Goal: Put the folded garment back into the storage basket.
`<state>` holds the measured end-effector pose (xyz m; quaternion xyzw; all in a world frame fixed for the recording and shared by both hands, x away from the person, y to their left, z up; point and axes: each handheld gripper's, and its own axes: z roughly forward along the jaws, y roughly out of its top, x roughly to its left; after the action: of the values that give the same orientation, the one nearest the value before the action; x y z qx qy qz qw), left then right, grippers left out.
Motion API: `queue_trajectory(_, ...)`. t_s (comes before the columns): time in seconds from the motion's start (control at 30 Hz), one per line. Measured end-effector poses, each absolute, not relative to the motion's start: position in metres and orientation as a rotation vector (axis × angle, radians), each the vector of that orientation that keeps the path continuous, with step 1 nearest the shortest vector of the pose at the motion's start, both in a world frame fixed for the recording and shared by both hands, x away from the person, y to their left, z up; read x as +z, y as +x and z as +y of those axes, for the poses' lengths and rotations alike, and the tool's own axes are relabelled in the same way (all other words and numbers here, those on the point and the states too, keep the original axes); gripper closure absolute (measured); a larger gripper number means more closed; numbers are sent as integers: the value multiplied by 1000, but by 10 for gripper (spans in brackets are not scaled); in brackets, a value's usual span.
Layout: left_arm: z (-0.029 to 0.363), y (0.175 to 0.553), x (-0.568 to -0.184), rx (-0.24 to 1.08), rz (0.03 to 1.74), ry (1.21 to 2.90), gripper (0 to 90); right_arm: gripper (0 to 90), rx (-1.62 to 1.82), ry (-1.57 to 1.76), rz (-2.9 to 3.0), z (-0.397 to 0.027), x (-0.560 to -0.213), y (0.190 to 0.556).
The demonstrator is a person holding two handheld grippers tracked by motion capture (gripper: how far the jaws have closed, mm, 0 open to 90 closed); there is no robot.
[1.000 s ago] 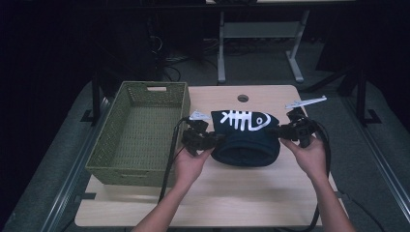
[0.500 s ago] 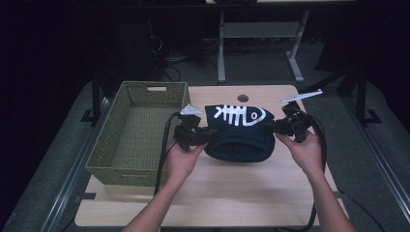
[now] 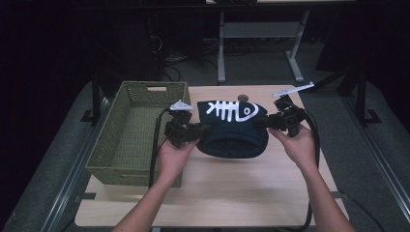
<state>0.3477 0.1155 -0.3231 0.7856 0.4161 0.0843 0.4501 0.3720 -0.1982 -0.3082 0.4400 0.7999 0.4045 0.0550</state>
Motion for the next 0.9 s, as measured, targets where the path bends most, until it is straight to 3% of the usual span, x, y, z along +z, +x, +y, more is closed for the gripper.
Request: queue_trajectory(0.9,154,347,-309,235,1054,1915,710,786,1235,1277,2464,-159,-292,383)
